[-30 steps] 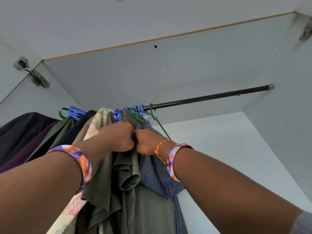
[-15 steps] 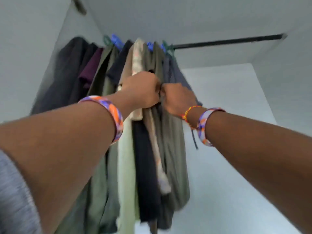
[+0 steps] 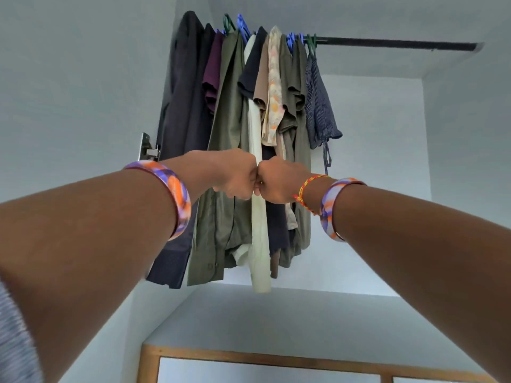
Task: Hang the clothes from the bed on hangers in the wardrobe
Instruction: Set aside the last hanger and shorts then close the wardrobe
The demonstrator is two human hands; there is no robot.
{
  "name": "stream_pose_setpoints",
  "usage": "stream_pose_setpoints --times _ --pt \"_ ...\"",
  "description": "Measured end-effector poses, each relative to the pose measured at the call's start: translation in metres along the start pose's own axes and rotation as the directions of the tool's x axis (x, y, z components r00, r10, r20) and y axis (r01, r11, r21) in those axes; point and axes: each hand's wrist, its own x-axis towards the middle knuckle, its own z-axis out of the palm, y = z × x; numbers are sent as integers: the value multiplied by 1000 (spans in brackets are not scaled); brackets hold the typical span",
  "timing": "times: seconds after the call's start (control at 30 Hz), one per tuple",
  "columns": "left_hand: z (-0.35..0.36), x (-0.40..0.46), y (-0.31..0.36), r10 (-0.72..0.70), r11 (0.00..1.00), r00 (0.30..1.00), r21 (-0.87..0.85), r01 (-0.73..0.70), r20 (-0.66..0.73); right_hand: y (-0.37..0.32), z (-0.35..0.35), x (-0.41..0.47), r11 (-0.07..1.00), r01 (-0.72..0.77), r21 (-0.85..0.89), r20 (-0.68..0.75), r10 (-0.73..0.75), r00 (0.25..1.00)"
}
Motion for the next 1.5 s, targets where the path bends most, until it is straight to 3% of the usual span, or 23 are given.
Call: stream_pose_setpoints --times 0.27,0.73,0.97,1.17,1.33,1.43,1.5 --pt "-17 -32 13 83 995 991 -65 -76 105 -7 -29 -20 999 -44 -12 115 45 992" --pt "-45 -75 47 207 901 978 -388 -196 -12 -6 -102 -137 957 -252 -141 184 275 944" --pt "-61 -166 68 296 830 955 -498 -250 13 -60 -165 -231 930 -355 -97 208 368 906" --pt "-103 -273 45 306 741 952 -630 -232 10 -127 -227 -275 928 -370 -33 237 367 899" --pt "-150 -348 -2 155 626 967 -738 -253 -200 -184 -266 -278 946 -311 97 97 302 948" --pt "-164 -383 -26 12 570 924 -756 -321 -382 -224 -283 -276 921 -247 300 -127 295 947" --pt "-165 -404 -36 -153 456 869 -814 -359 -470 -256 -288 -275 865 -200 459 -265 349 899"
